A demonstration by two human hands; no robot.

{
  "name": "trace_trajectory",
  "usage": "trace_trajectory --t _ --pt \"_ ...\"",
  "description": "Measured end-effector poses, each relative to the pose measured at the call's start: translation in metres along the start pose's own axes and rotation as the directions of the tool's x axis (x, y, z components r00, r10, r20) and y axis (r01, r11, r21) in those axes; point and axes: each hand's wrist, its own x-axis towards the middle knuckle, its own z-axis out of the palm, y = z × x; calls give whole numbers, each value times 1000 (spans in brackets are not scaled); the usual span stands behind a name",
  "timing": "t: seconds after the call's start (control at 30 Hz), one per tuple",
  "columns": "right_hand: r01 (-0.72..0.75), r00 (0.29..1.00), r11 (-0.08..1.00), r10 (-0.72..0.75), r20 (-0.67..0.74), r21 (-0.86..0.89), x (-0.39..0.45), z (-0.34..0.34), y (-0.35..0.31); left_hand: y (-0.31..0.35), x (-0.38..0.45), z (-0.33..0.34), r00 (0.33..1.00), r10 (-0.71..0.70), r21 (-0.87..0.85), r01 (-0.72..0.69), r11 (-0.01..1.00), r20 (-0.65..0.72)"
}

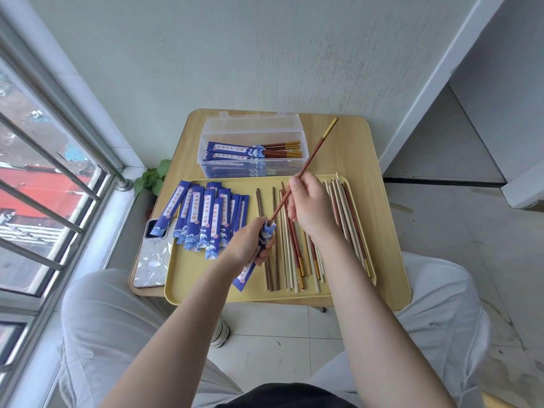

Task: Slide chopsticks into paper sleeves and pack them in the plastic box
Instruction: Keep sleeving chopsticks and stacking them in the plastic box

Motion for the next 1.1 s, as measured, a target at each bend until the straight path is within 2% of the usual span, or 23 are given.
trace_trajectory --t 0.1,0.13,0.17,0.3,0.43,0.63,0.7,0.77,0.83,0.9,0.93,1.0,1.1 --pt "-20 977 995 41 209 -103 -4 0 -1 0 2 1 1000 12 -17 -12 1000 -4" --pt "-15 971 990 49 233 -143 -5 0 -2 0 2 1 1000 5 -33 -5 999 -7" --pt "-14 975 989 46 219 -144 -4 0 -1 0 2 2 1000 -3 -51 3 999 -10" --pt "-51 998 998 50 48 28 5 1 5 -2 1 0 999 -48 -65 49 997 8" --pt "2 998 997 2 -61 78 8 2 11 -2 0 2 997 -63 -41 65 997 50" --pt "23 1000 1000 -23 3 -6 7 2 13 -1 1 5 999 -32 -105 33 994 14" --pt "-29 1000 1000 29 5 0 9 4 13 -3 1 6 999 -36 -160 35 986 -4" --pt "-119 993 987 121 12 -105 10 4 16 -3 3 6 998 -51 -196 41 980 -46" --pt "-179 976 905 212 43 -387 7 2 21 -4 3 6 992 -65 -208 42 977 -106" --pt "-172 951 715 300 75 -678 1 4 27 -5 4 6 984 -51 -184 18 983 -173" --pt "-170 939 623 338 67 -763 -2 7 30 -7 5 6 979 -43 -166 9 986 -201" --pt "-190 918 496 396 26 -848 -6 13 33 -9 5 6 971 -41 -159 3 987 -237" --pt "-192 906 425 423 7 -884 -7 21 34 -8 4 7 966 -53 -234 -9 972 -255"
